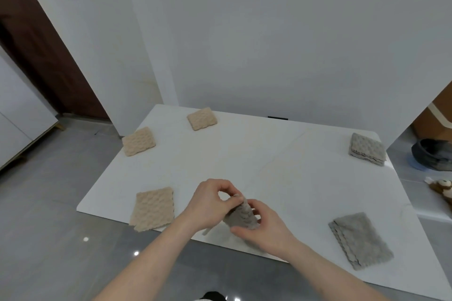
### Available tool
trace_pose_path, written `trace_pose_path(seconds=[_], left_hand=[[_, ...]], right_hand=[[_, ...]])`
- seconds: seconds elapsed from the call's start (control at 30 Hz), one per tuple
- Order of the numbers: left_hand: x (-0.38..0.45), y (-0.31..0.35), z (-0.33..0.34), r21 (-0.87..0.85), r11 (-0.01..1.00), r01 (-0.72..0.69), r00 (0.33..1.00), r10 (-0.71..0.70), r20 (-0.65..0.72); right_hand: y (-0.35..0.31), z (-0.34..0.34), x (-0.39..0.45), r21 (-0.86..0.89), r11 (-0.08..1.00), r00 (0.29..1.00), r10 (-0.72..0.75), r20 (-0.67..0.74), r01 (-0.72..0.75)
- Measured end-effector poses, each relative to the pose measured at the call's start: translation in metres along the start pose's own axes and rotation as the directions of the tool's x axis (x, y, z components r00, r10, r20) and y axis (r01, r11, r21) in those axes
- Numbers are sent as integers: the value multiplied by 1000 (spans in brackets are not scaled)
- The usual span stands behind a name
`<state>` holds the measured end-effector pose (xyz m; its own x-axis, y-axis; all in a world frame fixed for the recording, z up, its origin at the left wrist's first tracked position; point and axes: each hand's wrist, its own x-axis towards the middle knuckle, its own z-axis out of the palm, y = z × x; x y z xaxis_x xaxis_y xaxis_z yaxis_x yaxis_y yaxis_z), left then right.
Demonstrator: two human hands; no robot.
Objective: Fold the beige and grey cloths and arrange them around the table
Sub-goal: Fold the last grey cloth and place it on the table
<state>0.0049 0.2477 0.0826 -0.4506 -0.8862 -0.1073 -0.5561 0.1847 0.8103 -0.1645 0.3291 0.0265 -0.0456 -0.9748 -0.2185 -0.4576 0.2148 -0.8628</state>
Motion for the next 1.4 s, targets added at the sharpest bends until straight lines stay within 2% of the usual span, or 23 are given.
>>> trace_pose_path(seconds=[0.13, 0.2, 0.33, 0.5, 0.7, 0.83, 0.93, 1.07, 1.23, 1.4], left_hand=[[14, -6, -15, -43, 999, -25, 999, 27, 29], [22, -6, -19, -47, 997, -59, 998, 60, 22], [38, -3, -24, -115, 986, -120, 992, 124, 33], [74, -29, -17, -168, 983, -69, 997, 65, -30], [135, -130, 46, -111, 988, 107, 991, -114, -65], [163, -196, 94, -106, 979, 173, 966, -190, -176], [174, -235, 116, -48, 990, 136, 957, -143, -251], [169, -268, 138, 126, 991, 44, 926, 7, -377], [164, -278, 143, -28, 990, -135, 887, 108, -449], [141, -282, 152, -14, 991, -133, 899, 115, -423]], right_hand=[[-26, 24, 13, 179, 984, 1000, -17, -13, 19], [-34, 30, 19, 207, 977, 998, -31, -51, 41], [-18, 32, 32, 206, 976, 976, 112, -184, -73], [15, 9, 50, 128, 984, 957, 155, -246, -127], [108, -14, 100, -46, 982, 957, 167, -237, -183], [174, -11, 130, -165, 961, 946, 173, -274, -224], [206, -8, 144, -169, 967, 937, 128, -325, -191], [229, 7, 142, -148, 986, 879, 3, -477, -83], [246, 13, 141, -131, 989, 858, -123, -498, 66], [251, 27, 123, -146, 986, 795, -153, -587, 82]])
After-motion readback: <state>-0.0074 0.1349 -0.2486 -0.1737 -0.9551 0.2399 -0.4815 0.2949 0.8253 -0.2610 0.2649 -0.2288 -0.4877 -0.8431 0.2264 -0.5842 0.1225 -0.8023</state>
